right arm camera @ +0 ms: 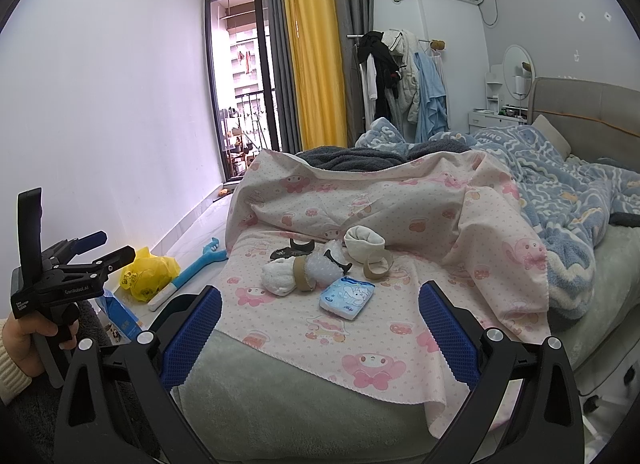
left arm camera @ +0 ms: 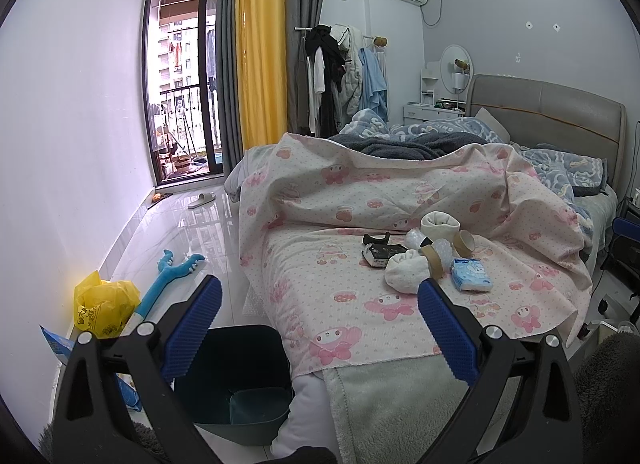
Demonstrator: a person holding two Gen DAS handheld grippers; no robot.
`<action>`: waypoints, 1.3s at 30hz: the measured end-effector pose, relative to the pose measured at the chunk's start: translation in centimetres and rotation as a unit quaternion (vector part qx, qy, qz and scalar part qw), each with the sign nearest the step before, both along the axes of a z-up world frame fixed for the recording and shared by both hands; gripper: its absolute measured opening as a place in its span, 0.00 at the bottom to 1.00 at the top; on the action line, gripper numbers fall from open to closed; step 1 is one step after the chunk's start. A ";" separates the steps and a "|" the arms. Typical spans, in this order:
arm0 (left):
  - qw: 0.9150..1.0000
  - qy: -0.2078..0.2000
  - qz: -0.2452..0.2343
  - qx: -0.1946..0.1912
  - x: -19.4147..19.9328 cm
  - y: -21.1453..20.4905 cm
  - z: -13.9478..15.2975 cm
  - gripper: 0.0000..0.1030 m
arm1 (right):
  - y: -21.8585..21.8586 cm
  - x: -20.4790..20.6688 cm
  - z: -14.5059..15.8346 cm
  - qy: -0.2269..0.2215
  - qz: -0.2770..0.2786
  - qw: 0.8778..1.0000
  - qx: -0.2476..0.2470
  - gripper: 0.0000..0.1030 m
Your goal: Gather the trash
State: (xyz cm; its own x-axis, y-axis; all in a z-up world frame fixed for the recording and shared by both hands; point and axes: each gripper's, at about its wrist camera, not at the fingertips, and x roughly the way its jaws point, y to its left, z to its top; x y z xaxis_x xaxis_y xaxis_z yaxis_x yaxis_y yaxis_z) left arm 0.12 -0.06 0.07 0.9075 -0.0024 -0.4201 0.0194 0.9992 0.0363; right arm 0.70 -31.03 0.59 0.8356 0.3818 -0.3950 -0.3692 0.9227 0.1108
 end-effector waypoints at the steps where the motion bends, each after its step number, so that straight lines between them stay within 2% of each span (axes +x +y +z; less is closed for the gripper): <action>1: 1.000 0.000 0.000 0.000 0.0 0.0 0.0 0.97 | 0.0 0.0 0.0 0.000 0.000 1.000 0.000 0.97; 17: 1.000 0.000 -0.002 -0.002 -0.5 -0.2 -0.3 0.97 | -0.1 -0.3 0.1 -0.001 -0.001 1.000 0.005 0.97; 27: 0.999 0.015 -0.012 -0.037 0.1 1.0 -0.1 0.97 | 0.2 0.2 0.3 0.020 -0.004 1.000 -0.004 0.97; 34: 0.999 0.036 -0.026 -0.027 2.0 0.6 -1.2 0.96 | 1.3 3.1 -0.4 0.046 -0.006 0.998 -0.034 0.95; 39: 0.998 0.031 -0.050 -0.030 3.5 0.0 -0.8 0.96 | 1.6 5.3 -1.3 0.052 0.003 0.998 -0.029 0.93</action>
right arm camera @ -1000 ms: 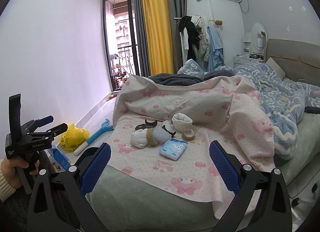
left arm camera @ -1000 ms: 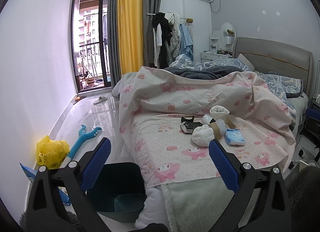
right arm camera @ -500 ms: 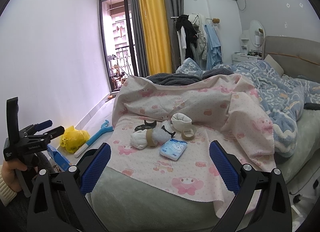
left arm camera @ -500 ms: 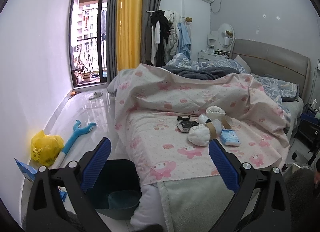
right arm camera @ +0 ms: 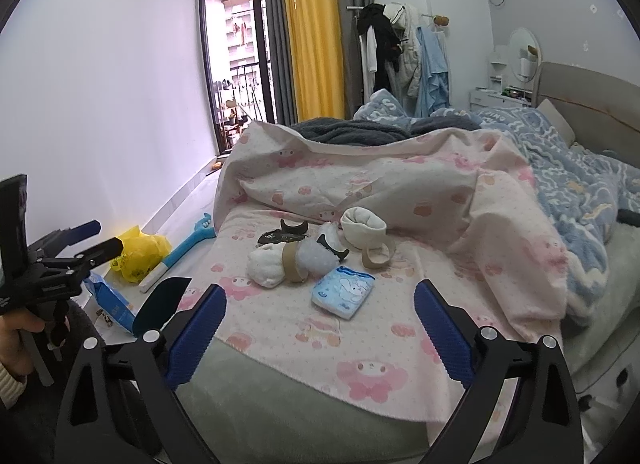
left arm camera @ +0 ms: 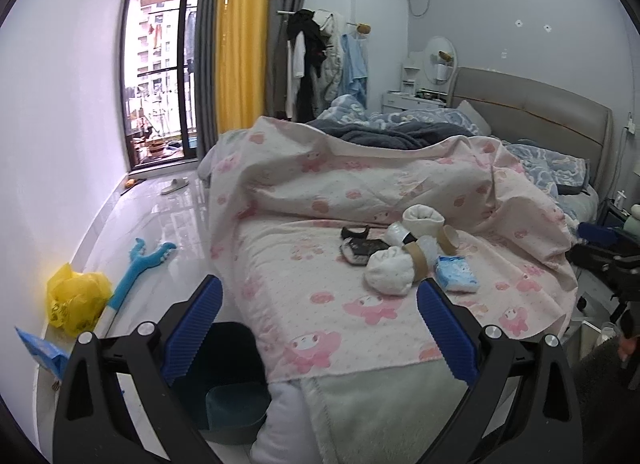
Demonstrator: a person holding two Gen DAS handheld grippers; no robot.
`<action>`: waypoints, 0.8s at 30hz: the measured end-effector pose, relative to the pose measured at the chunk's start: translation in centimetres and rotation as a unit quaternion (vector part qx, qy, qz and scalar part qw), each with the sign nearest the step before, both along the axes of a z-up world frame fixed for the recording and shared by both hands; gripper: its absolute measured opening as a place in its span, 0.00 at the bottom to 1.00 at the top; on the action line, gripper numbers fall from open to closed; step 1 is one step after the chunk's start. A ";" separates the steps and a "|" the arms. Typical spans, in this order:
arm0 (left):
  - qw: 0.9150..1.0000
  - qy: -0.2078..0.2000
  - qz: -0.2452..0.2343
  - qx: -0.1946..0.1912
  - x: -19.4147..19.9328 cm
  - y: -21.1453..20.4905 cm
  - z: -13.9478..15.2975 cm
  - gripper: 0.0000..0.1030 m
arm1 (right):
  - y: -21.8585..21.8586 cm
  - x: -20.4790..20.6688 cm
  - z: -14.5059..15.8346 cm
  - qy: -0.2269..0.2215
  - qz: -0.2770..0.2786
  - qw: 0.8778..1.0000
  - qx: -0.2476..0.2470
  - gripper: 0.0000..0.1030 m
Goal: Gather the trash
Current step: 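Move both tools toward the trash items on the bedsheet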
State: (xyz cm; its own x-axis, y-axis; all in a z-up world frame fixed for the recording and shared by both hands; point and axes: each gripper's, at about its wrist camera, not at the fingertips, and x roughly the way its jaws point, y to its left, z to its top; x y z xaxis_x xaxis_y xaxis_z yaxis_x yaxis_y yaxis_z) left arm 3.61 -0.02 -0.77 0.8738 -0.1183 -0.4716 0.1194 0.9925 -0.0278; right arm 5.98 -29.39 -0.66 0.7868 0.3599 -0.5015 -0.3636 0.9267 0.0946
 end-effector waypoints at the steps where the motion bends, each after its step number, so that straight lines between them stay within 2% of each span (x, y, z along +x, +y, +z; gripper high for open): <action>1: 1.000 0.000 -0.003 0.000 0.3 -0.2 0.0 0.96 | 0.1 0.6 -0.3 0.003 0.002 1.000 0.001 0.92; 5: 1.000 0.000 -0.022 0.012 1.8 -0.8 -0.3 0.95 | 0.0 2.9 -1.8 0.023 0.010 1.000 0.013 0.87; 11: 0.998 0.015 -0.054 0.015 4.7 -2.0 -1.6 0.95 | 0.3 5.4 -4.6 0.051 0.025 0.998 -0.007 0.87; 16: 0.995 0.036 -0.086 0.036 7.2 -3.9 -3.5 0.94 | 0.0 7.0 -6.5 0.067 0.036 0.997 -0.019 0.87; 20: 0.991 0.059 -0.114 0.030 8.8 -5.0 -4.8 0.94 | 0.1 8.2 -7.3 0.070 0.051 0.996 -0.022 0.89; 24: 0.988 0.081 -0.130 0.021 10.6 -5.8 -6.2 0.84 | 0.3 9.4 -8.4 0.082 0.073 0.994 -0.019 0.91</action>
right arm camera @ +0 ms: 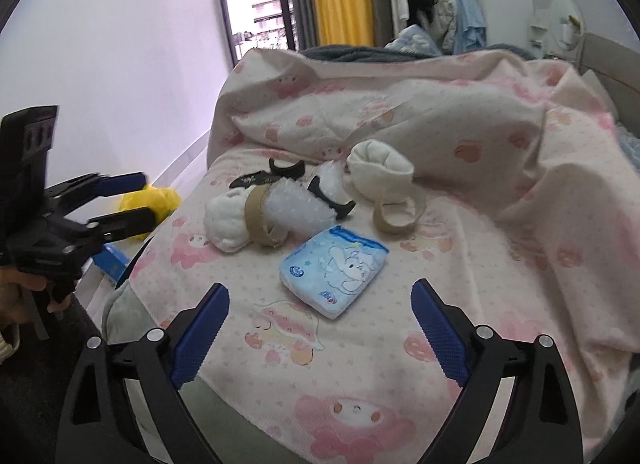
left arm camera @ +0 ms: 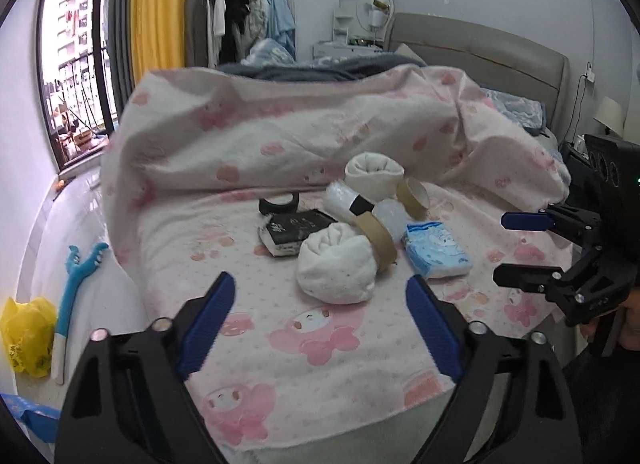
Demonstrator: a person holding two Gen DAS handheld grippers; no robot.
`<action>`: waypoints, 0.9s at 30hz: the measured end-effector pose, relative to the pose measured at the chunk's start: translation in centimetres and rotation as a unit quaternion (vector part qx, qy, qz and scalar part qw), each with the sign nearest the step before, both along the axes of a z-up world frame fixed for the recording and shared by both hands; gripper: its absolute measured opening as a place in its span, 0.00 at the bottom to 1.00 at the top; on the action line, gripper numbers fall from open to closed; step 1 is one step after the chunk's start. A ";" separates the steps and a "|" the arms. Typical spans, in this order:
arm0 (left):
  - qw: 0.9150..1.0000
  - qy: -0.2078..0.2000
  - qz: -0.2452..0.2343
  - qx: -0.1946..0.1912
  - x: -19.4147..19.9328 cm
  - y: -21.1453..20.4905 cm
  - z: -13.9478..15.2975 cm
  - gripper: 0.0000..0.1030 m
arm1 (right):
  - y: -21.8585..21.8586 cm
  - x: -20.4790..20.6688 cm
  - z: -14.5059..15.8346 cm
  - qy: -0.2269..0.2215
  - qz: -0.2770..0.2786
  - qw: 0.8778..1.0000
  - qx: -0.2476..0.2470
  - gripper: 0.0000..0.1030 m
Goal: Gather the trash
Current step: 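Move both tools toward the trash items on the bedsheet, then grasp the white rolled towel with left tool while right tool grasps the blue diaper pack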
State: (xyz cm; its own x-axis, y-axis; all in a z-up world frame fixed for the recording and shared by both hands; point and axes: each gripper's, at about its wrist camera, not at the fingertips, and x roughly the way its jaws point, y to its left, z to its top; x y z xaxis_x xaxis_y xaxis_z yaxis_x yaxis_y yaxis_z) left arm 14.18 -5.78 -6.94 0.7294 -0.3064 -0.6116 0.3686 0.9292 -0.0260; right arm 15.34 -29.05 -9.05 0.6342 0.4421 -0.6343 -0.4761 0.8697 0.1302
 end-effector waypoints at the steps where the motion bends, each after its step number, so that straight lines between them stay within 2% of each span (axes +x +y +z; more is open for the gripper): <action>1: 1.000 0.004 -0.002 0.000 0.5 -0.2 -0.4 0.83 | 0.1 0.3 -0.3 0.003 0.005 1.000 -0.003 0.92; 10: 0.999 0.048 -0.015 -0.008 3.4 -1.4 -3.0 0.77 | 0.6 2.4 -1.8 0.013 0.021 0.999 -0.020 0.97; 20: 0.997 0.070 -0.014 -0.011 5.3 -2.1 -4.3 0.72 | 1.0 4.5 -3.7 0.029 0.029 0.999 -0.023 0.97; 23: 0.996 0.081 -0.017 -0.012 5.8 -2.3 -4.8 0.66 | 1.3 5.1 -4.3 0.034 0.020 0.999 -0.026 0.97; 27: 0.997 0.075 -0.028 -0.004 5.8 -2.6 -4.8 0.58 | 1.7 5.5 -4.5 0.036 0.020 0.999 -0.023 0.97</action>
